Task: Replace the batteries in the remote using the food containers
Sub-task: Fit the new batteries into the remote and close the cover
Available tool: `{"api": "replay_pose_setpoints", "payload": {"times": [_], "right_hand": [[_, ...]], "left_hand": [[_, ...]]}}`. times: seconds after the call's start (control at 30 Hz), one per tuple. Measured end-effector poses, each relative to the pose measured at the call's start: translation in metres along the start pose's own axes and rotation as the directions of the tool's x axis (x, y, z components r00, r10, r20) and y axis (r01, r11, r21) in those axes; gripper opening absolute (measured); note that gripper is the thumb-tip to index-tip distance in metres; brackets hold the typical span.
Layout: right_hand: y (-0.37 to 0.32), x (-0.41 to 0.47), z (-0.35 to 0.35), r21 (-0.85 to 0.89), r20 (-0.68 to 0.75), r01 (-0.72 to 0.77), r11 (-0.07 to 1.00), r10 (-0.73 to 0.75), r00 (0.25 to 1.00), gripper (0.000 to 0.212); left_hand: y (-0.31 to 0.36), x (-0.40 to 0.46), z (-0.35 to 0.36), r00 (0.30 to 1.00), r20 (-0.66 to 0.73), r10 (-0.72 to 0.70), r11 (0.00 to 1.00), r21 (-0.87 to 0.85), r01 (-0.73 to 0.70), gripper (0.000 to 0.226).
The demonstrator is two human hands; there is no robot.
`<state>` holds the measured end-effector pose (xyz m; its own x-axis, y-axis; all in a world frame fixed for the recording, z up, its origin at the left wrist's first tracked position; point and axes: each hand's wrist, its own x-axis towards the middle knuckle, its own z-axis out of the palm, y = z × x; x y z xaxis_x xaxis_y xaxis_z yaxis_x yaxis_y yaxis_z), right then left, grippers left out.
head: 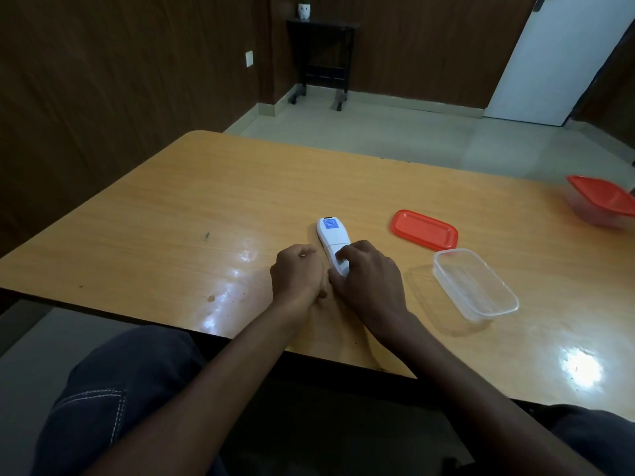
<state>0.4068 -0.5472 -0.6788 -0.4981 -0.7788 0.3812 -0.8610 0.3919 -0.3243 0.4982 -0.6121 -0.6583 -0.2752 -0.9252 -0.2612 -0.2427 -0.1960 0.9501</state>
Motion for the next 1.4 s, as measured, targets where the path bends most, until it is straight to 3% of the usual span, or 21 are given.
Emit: {"api": "replay_pose_setpoints", "payload": {"times": [0.1,0.37,0.53,0.67,0.73,0.87,0.93,1.1,1.4], "right_hand": [[0.001,0.0,0.001,0.012,0.02,0.022,1.0,-0.022,1.0,0.024],[0.01,0.003,-0.003,0.29,-0.044,-0.113,0.95,0.131,0.99,0.028],[0.009,-0.007,-0.007,0.393,-0.067,-0.001,0.919,0.03,0.997,0.025],[0.027,-0.01,-0.026,0.494,-0.024,0.117,0.862,-0.12,0.992,0.048],[0.036,-0.007,-0.038,0.46,0.001,0.151,0.875,-0.17,0.985,0.063],[0.049,0.001,-0.059,0.322,0.137,0.161,0.933,-0.214,0.967,0.128],[0.056,0.0,-0.063,0.24,0.152,0.206,0.949,-0.246,0.957,0.143],[0.064,-0.002,-0.071,0.172,0.169,0.278,0.945,-0.307,0.937,0.15],[0.059,-0.005,-0.08,0.189,0.106,0.347,0.919,-0.37,0.923,0.15]], "left_hand": [[-0.001,0.007,-0.002,0.999,-0.037,0.032,0.996,0.082,-0.029,0.041],[0.003,0.009,-0.002,0.957,0.255,-0.138,0.944,-0.26,0.205,0.026],[0.005,0.008,-0.005,0.928,0.345,-0.141,0.895,-0.355,0.268,0.038],[0.013,0.008,-0.008,0.882,0.469,-0.049,0.879,-0.399,0.26,0.038],[0.016,0.005,-0.009,0.858,0.513,-0.009,0.903,-0.364,0.227,0.038],[0.02,-0.007,-0.005,0.789,0.612,0.051,0.938,-0.3,0.172,0.038],[0.02,-0.013,-0.003,0.758,0.647,0.078,0.945,-0.291,0.152,0.034],[0.02,-0.019,-0.003,0.704,0.699,0.125,0.947,-0.295,0.124,0.035],[0.021,-0.019,-0.01,0.688,0.706,0.168,0.957,-0.285,0.059,0.037]]}}
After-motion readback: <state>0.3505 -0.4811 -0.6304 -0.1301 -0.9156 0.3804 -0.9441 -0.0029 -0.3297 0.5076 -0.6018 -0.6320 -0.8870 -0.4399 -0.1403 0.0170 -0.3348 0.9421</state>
